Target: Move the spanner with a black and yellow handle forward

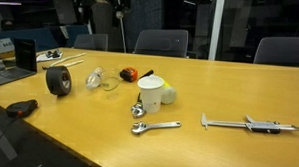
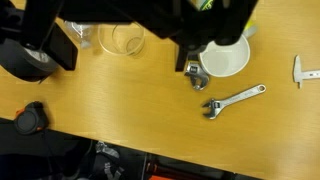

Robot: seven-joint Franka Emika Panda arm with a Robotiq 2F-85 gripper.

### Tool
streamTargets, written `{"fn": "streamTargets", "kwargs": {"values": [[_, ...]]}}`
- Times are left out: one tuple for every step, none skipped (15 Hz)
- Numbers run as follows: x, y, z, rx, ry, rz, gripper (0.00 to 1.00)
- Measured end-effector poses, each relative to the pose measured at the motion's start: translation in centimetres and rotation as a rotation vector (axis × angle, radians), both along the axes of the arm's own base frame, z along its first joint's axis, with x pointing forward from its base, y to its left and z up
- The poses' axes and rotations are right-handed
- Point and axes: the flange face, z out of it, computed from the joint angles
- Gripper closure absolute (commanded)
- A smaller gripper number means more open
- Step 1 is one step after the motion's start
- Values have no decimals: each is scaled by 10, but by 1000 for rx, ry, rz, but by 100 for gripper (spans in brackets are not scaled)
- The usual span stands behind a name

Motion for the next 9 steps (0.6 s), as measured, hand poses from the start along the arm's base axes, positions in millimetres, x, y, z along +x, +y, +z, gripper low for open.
{"fn": "streamTargets", "kwargs": {"values": [[0, 0, 2, 1, -4, 0, 0], [0, 0, 4, 2, -8, 0, 0], [0, 0, 5, 2, -10, 0, 0], [0, 0, 5, 2, -11, 0, 0], [0, 0, 5, 2, -11, 0, 0], [0, 0, 5, 2, -11, 0, 0], [0, 0, 5, 2, -11, 0, 0], [0, 0, 5, 2, -11, 0, 0], [0, 0, 4, 2, -9, 0, 0]]}}
